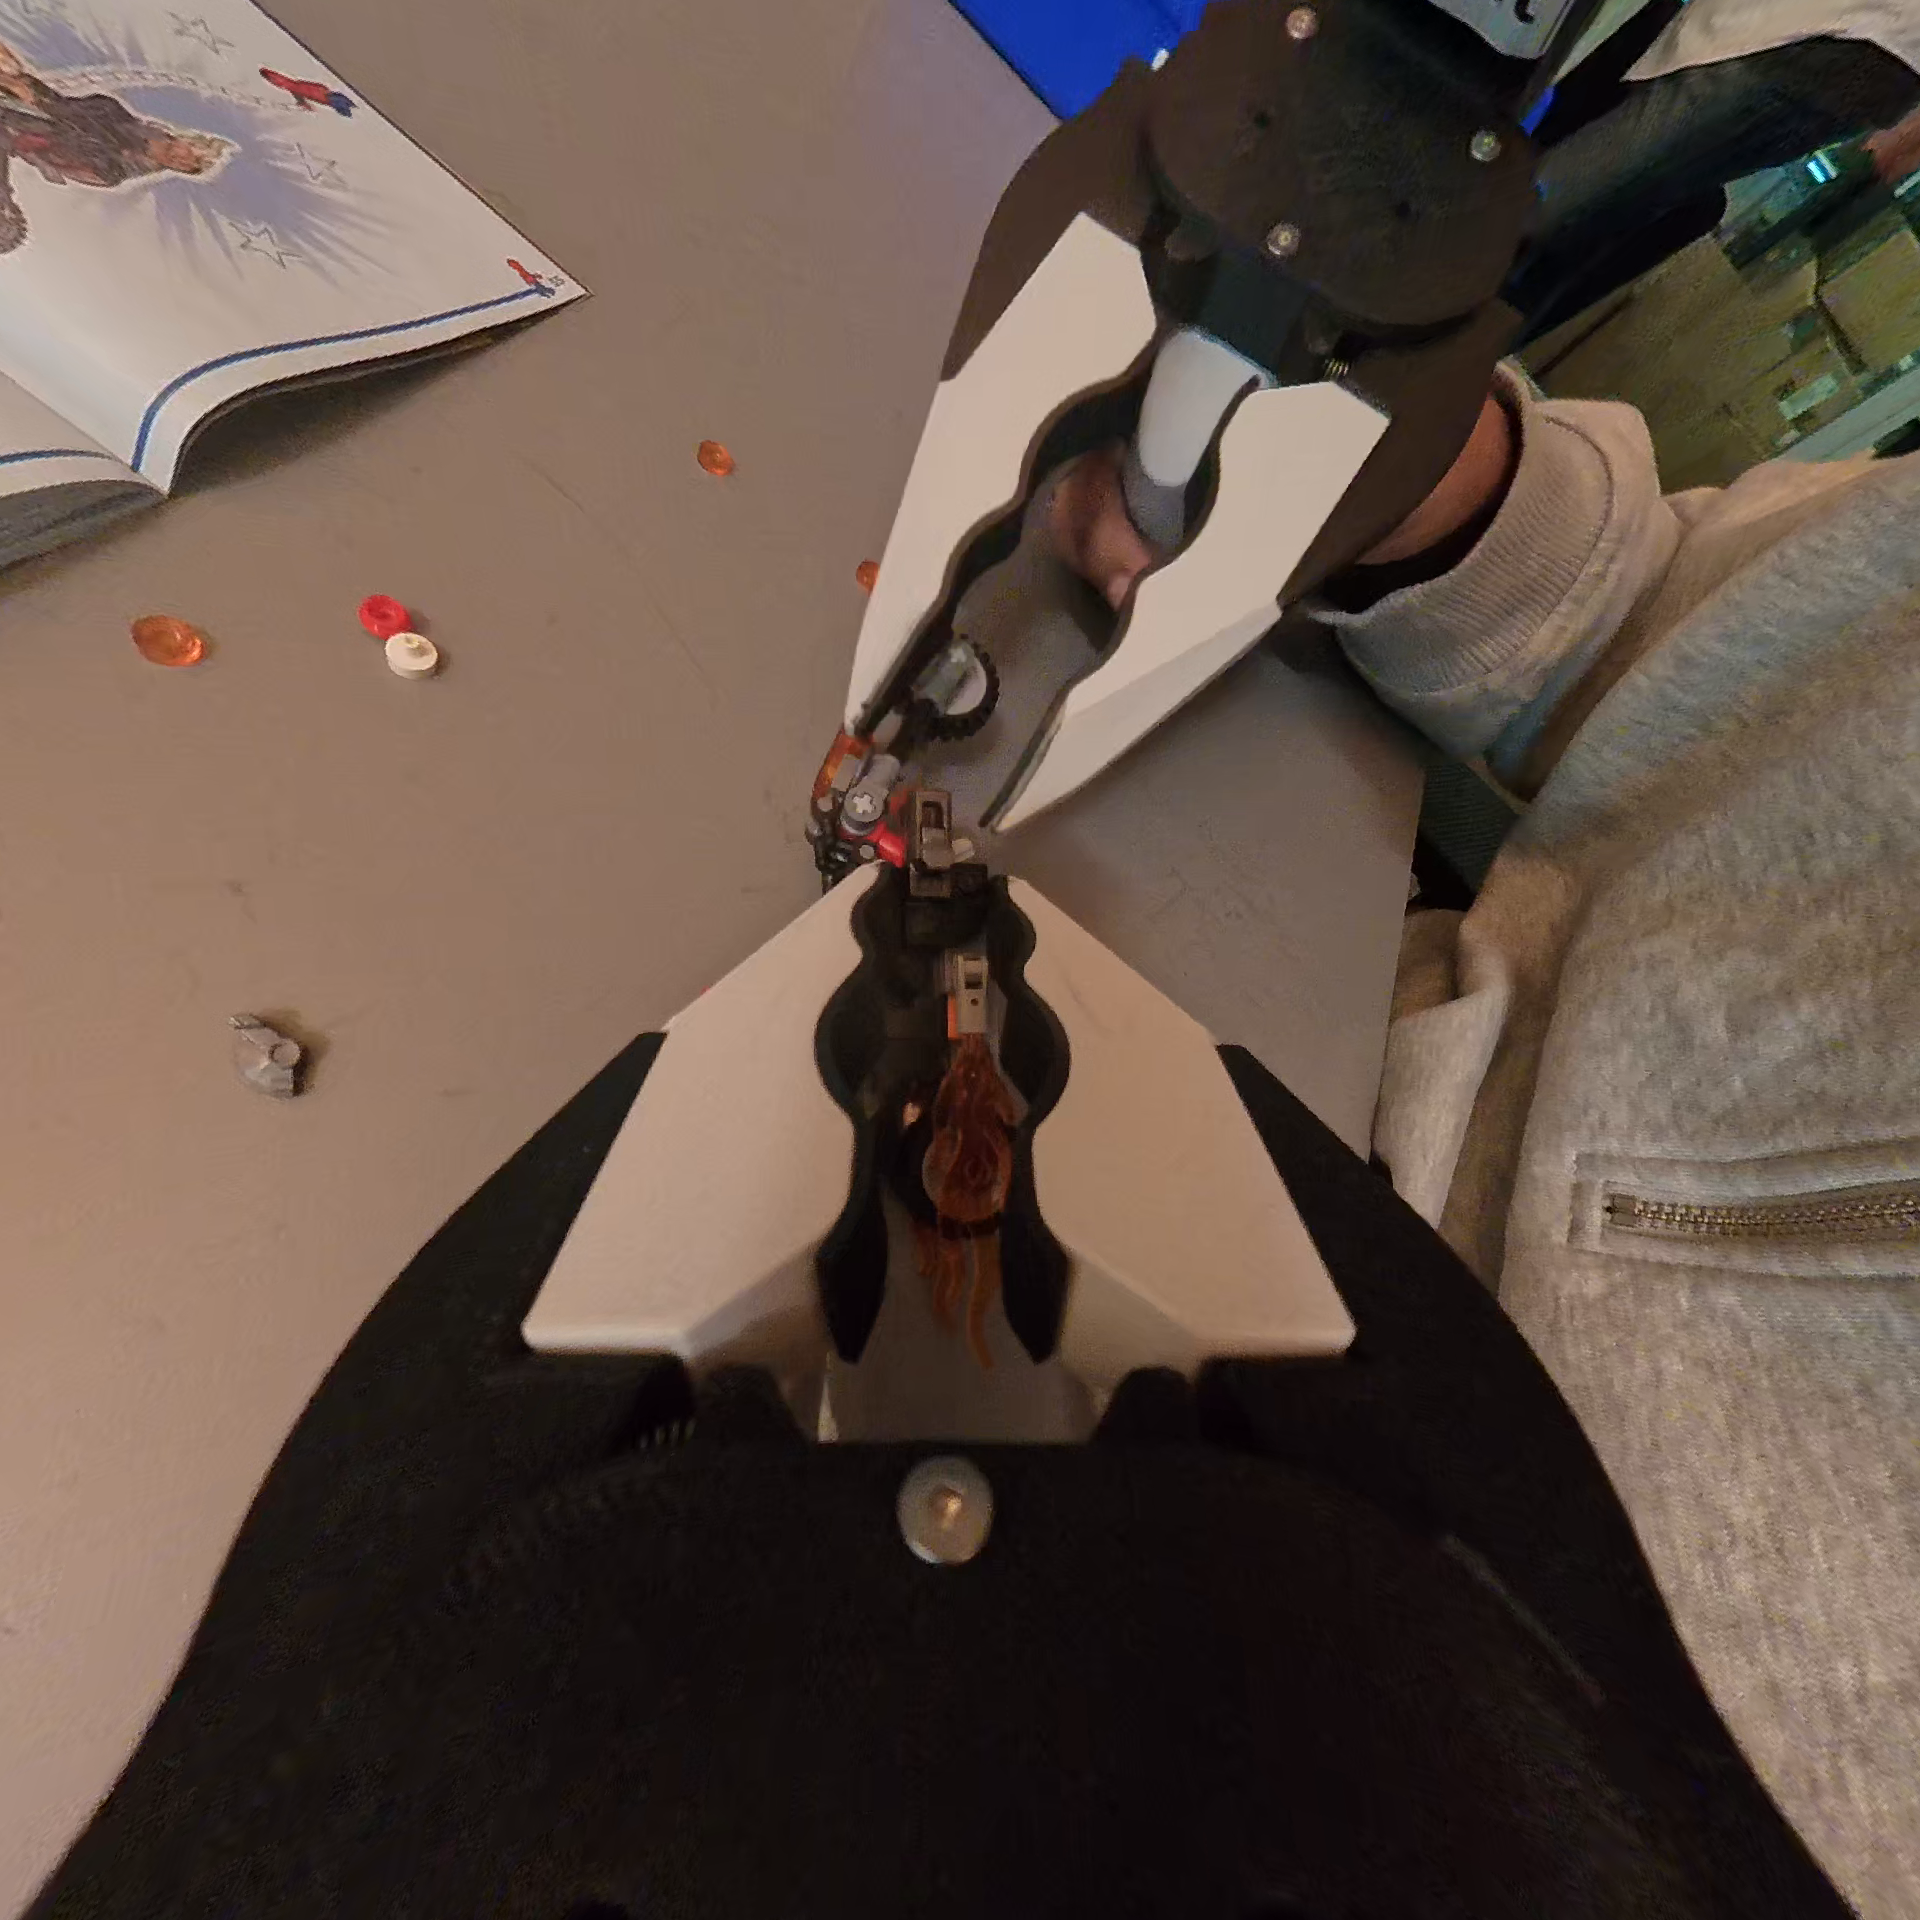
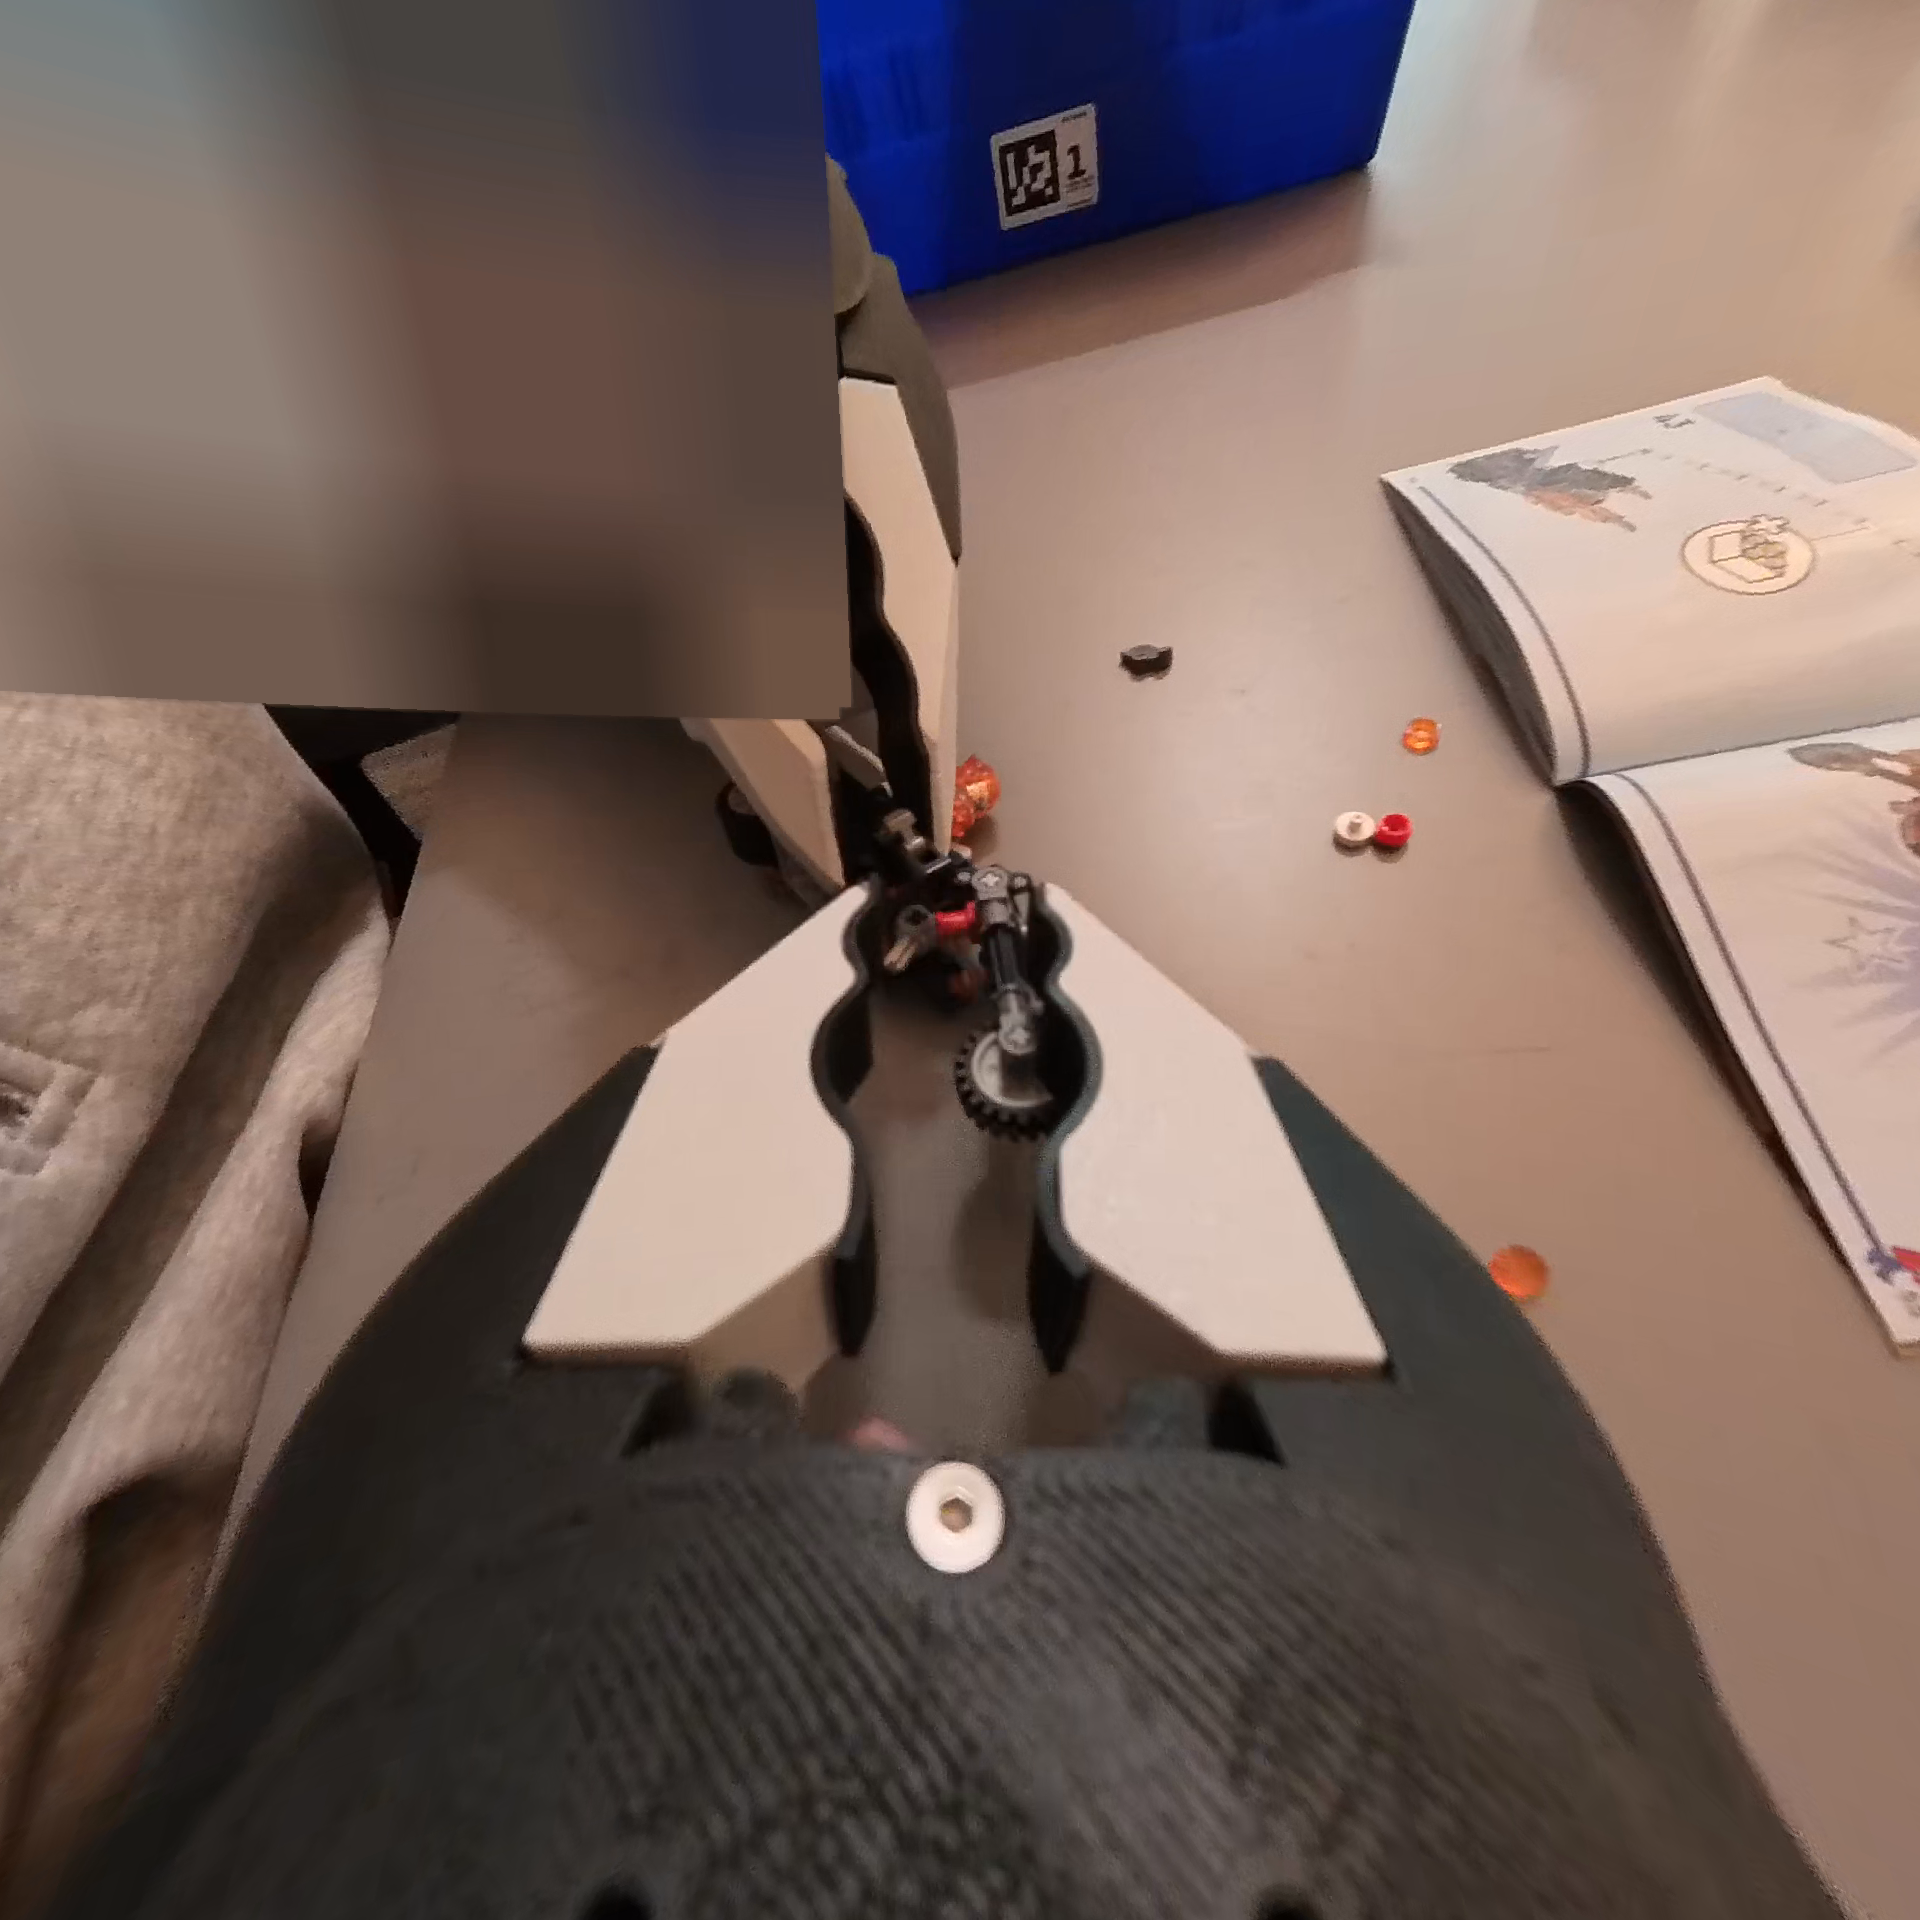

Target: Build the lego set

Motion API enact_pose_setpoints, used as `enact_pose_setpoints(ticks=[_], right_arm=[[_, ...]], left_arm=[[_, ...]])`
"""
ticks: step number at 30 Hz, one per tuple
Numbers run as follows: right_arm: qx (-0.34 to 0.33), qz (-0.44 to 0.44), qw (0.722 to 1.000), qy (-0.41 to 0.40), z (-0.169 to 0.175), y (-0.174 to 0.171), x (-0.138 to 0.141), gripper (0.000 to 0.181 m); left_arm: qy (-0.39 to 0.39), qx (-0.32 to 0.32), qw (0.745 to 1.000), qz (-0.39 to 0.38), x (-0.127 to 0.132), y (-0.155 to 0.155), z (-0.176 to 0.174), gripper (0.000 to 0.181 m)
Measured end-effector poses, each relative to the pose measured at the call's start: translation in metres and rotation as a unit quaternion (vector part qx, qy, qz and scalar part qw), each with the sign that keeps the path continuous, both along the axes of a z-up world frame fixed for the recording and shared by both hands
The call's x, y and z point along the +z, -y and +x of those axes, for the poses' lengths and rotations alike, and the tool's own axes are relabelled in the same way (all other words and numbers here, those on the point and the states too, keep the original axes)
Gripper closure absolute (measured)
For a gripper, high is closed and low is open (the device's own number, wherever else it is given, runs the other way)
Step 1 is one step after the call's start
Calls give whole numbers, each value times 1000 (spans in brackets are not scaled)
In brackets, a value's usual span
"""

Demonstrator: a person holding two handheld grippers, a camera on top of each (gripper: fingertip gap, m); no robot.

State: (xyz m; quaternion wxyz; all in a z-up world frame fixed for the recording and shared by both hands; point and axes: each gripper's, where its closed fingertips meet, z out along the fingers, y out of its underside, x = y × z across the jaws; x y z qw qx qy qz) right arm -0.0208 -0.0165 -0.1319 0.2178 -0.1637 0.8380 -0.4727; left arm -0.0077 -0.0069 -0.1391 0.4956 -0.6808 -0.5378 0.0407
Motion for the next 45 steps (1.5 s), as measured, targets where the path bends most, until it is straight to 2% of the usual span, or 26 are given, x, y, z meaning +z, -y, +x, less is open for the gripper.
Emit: enact_pose_setpoints(ticks=[6,11,13,17,19,21,25,32,36,41,45], right_arm=[[-25,-18,999,-15,-6,-1,4,158],[-103,-70,992,-1,-34,-11,29,156],[-138,-66,988,10,-43,-21,31,156],[-209,10,977,30,-48,-44,1,156],[-259,62,964,13,-57,-57,-18,155],[-285,78,955,-11,-64,-63,-26,156],[-269,86,959,-36,-57,-53,-30,164],[-235,86,960,-127,-44,-34,-38,165],[-222,86,963,-124,-41,-30,-39,177],[-218,83,965,-123,-39,-30,-38,178],[-190,17,975,-117,-24,-23,-18,179]], left_arm=[[1,2,1000,9,0,1,-1,166],[-2,7,1000,6,0,2,-2,166],[-4,11,1000,5,0,3,-3,166],[-6,19,1000,5,0,4,-4,166],[-8,26,1000,2,0,5,-6,166],[-8,30,1000,1,0,6,-6,166],[-8,45,999,1,0,9,-8,166],[-10,57,998,-9,0,12,-10,167],[-10,58,998,-3,0,12,-10,167],[-13,57,998,-1,0,12,-10,166],[-13,57,998,5,0,12,-10,166]])
